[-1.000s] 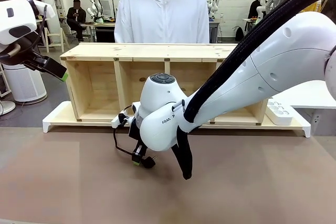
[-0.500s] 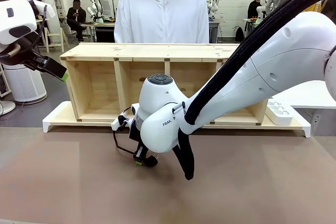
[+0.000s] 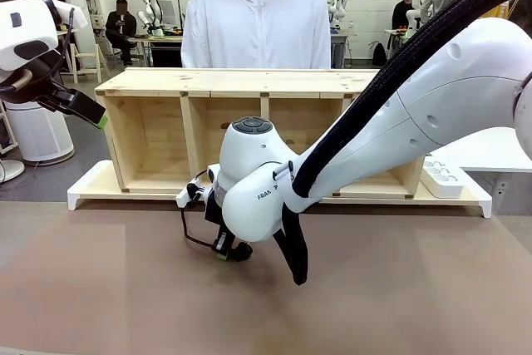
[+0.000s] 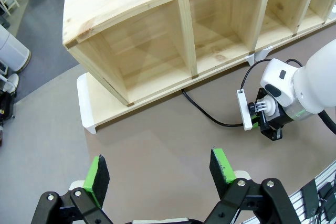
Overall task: Perform cable management.
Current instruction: When the cord part of the Power Cable appears at the lower middle area of the table and stops, grasp the cord part of the Power Cable, then pull the grasped Power Cable to the location of the Power Strip.
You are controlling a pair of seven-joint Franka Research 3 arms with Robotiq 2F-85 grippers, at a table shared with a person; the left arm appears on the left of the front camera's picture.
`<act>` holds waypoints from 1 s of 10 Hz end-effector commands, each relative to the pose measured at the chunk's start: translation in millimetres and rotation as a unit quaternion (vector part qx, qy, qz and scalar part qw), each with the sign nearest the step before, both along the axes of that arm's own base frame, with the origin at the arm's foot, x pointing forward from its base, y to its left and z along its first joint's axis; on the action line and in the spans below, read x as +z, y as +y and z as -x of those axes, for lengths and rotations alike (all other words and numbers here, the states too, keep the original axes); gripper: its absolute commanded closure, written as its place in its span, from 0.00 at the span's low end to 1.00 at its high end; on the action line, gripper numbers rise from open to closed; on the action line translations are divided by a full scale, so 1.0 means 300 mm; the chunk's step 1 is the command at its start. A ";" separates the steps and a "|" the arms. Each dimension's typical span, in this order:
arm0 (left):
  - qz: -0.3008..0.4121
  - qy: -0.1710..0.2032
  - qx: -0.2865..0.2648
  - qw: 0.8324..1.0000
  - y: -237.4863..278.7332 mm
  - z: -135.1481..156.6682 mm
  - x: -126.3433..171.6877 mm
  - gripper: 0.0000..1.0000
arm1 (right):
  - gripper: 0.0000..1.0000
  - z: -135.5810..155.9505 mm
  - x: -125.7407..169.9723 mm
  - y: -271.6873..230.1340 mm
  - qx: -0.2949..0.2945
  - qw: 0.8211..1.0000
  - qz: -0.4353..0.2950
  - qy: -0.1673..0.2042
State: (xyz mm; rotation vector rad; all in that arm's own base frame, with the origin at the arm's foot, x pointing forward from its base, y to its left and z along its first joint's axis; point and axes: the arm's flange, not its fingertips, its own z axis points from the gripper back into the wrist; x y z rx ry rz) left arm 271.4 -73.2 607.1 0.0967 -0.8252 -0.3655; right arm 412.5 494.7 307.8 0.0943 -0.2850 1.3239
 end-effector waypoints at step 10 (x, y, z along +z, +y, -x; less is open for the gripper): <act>-0.004 -0.005 -0.001 1.000 0.001 -0.006 0.002 0.00 | 0.98 0.003 0.007 0.004 0.000 1.000 -0.001 0.000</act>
